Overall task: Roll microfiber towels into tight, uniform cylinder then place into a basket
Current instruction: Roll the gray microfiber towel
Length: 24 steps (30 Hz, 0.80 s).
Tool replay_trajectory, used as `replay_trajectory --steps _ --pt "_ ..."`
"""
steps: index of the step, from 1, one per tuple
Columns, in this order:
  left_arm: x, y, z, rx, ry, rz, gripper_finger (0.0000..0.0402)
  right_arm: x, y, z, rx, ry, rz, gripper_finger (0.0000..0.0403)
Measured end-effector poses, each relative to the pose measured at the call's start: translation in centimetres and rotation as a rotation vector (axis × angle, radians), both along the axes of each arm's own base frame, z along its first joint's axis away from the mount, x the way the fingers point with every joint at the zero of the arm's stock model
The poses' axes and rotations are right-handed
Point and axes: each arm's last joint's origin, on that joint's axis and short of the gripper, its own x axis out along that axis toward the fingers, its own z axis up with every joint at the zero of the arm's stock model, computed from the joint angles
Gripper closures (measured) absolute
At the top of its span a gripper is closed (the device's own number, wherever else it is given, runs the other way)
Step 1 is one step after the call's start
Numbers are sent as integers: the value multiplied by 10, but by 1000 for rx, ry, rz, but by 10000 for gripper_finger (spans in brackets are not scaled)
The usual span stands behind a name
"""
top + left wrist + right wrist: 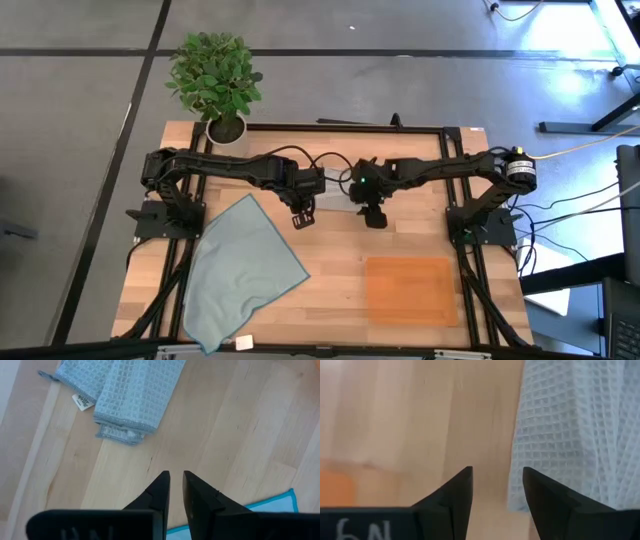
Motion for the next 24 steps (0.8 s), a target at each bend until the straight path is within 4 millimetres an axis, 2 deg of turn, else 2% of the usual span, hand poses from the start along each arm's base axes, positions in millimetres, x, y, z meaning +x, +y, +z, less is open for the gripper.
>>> replay_trajectory --steps 6,16,24 --pt "0 0 0 0 -1 0 360 0 13 -16 -188 -41 75 229" --pt "0 0 0 0 -2 0 360 -20 11 -48 -249 -34 38 229" --pt "0 0 0 0 -3 0 360 -31 9 -61 -284 -43 8 229"
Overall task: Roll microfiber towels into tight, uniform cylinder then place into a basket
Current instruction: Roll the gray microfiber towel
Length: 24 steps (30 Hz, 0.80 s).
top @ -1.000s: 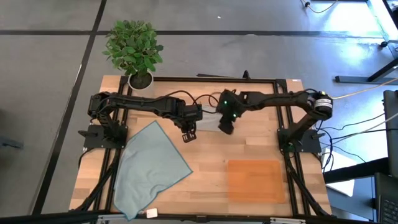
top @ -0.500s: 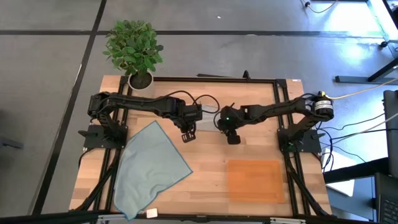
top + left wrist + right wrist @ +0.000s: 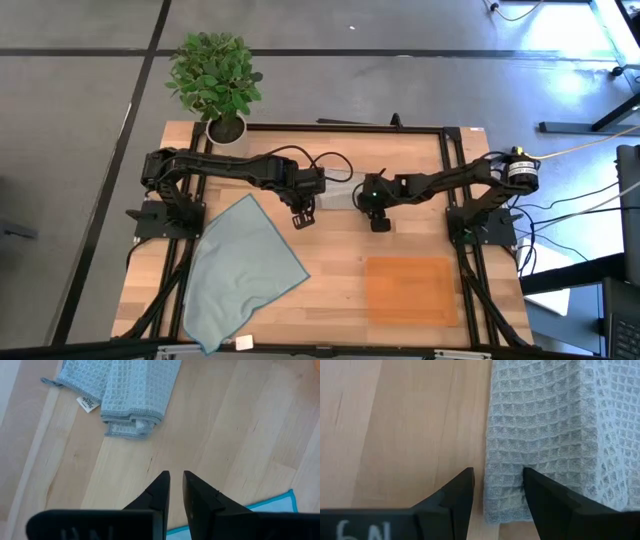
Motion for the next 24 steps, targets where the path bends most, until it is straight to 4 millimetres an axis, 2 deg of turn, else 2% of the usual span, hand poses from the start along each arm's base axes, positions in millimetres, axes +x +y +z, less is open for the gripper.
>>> replay_trajectory --steps 5,9,15,20,24 --pt "1 -2 0 -6 -13 14 360 0 0 -1 1 0 -1 239" --pt "2 -10 -15 19 0 -79 360 0 0 -1 1 0 -2 259" --pt "9 -15 -37 72 -107 -204 360 1 -1 -1 4 -21 -26 318" --pt "11 -15 -53 97 -189 -233 360 1 -1 0 7 -24 -26 383" --pt "11 -14 -59 118 -210 -265 360 2 0 0 14 -26 -22 387"
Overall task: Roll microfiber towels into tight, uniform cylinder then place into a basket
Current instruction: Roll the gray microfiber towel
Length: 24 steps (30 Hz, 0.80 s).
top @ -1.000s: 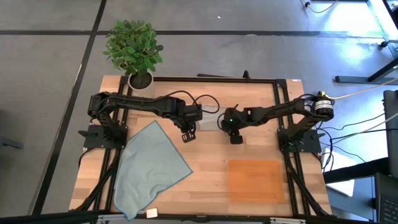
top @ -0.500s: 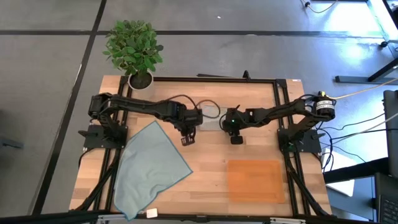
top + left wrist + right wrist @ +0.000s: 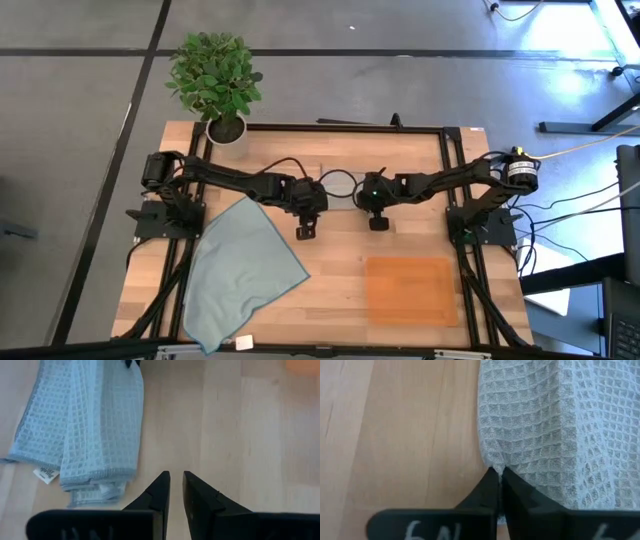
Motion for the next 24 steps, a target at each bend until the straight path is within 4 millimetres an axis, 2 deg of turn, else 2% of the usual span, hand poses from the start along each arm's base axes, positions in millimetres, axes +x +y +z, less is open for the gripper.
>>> replay_trajectory --steps 3,10,16,24 --pt "1 0 0 22 -6 -34 360 0 0 0 2 -1 0 376" --pt "2 4 1 36 -17 -44 360 1 0 0 6 -9 4 395" --pt "2 8 1 38 -25 -33 362 1 0 0 7 -9 4 385" --pt "2 4 1 59 -23 -31 398 1 0 0 7 -8 5 393"
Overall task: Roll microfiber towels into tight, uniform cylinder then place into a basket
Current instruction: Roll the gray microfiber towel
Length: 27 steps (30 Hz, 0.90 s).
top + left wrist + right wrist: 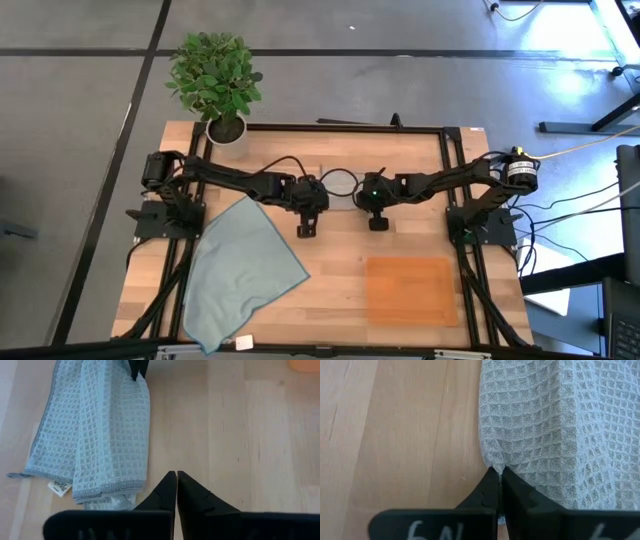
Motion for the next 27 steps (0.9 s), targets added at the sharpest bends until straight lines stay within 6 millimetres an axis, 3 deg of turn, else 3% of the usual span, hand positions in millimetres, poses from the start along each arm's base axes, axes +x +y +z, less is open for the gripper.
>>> replay_trajectory --steps 12,21,27 --pt "1 1 0 5 -3 1 330 0 0 0 0 1 0 393" --pt "15 3 -44 132 98 -50 324 0 1 0 60 -9 -55 393" --pt "20 8 -51 264 100 -16 325 0 1 0 63 -11 -51 393"
